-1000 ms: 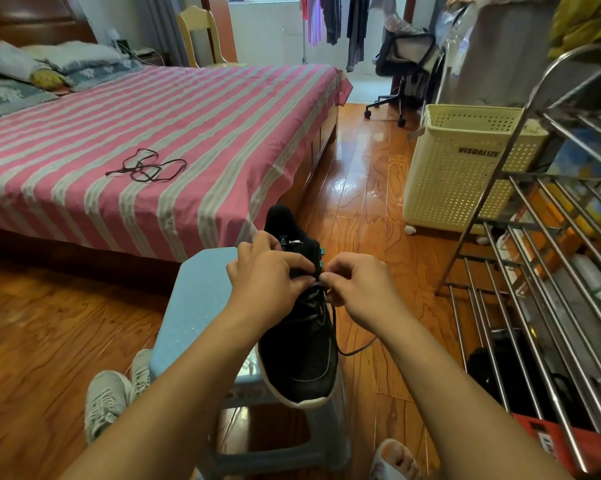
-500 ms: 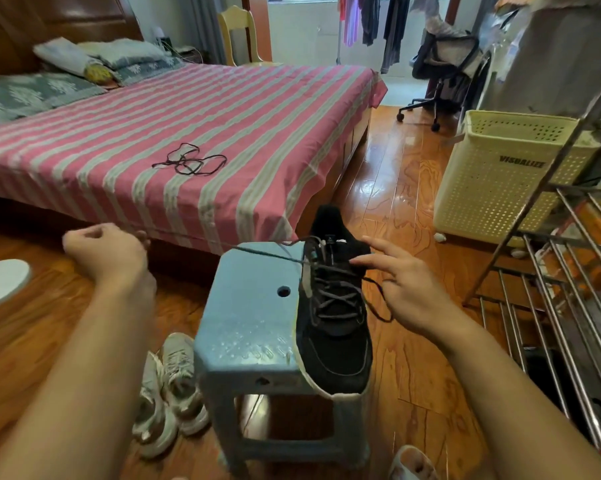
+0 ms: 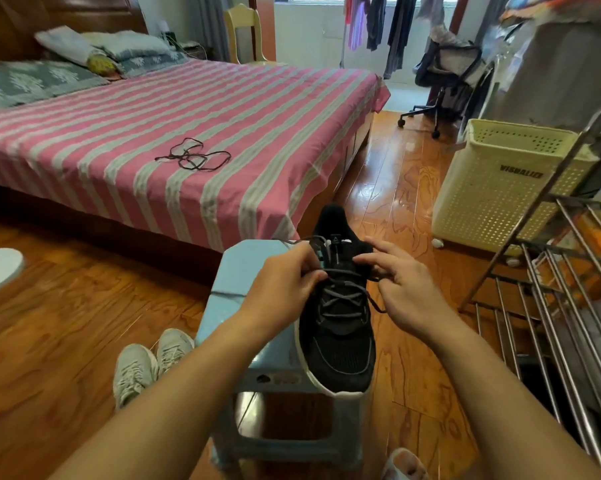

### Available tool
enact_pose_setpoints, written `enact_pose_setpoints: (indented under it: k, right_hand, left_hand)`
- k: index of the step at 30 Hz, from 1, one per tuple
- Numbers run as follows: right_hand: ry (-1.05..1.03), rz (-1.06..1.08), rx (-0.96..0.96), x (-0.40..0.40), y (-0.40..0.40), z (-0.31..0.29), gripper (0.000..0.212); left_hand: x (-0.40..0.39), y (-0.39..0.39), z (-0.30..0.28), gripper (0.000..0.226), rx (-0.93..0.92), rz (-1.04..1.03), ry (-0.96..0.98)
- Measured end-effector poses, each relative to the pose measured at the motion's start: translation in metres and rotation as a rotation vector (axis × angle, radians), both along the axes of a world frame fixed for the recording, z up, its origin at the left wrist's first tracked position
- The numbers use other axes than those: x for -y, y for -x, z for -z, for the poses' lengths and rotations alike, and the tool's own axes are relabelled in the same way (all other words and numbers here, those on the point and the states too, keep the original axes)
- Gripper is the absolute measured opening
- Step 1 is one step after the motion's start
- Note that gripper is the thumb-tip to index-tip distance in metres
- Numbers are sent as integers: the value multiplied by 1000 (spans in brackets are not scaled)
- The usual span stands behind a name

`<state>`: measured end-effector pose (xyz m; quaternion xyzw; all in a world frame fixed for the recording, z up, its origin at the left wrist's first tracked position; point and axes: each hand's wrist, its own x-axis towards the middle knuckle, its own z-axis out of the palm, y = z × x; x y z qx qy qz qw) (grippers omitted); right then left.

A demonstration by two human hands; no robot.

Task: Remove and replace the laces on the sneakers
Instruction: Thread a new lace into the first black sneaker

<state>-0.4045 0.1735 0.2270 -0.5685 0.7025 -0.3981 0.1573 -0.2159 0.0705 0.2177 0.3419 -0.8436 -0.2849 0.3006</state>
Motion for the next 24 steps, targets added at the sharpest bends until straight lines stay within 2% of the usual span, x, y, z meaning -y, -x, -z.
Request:
enact_pose_setpoints:
  k: [3, 6, 8, 11, 12, 14, 15, 16, 18, 22, 24]
  right_hand:
    - [15, 48, -80, 1, 4, 4, 55]
    - [23, 112, -155, -1, 8, 1, 46]
    - [21, 99, -226, -2, 5, -4, 43]
    - [-13, 62, -273, 1, -4, -5, 42]
    - [-24, 63, -265, 2, -5, -5, 43]
    - [-20, 84, -260, 5, -8, -7, 45]
    - [-3, 98, -269, 6, -8, -7, 45]
    - [16, 98, -277, 7, -9, -8, 45]
    - [15, 33, -291, 9, -13, -8, 44]
    - [9, -31, -325, 10, -18, 1, 43]
    - [-3, -13, -268, 11, -15, 1, 43]
  left_hand:
    - [19, -24, -11, 19, 13, -25, 23]
    - [52, -71, -21, 9, 34, -326, 190]
    - [62, -96, -18, 7, 153, -421, 320]
    - [62, -103, -1, 6, 449, -401, 525]
    - [61, -102, 1, 7, 520, -393, 547]
    - [55, -96, 0, 6, 520, -451, 403]
    - [51, -91, -3, 7, 407, -508, 229]
    - [47, -86, -7, 10, 214, -543, -26]
    - [39, -76, -12, 13, -299, -532, -514]
    - [49, -74, -31, 12, -1043, -508, -978]
    - [64, -87, -33, 17, -1301, -555, -1106]
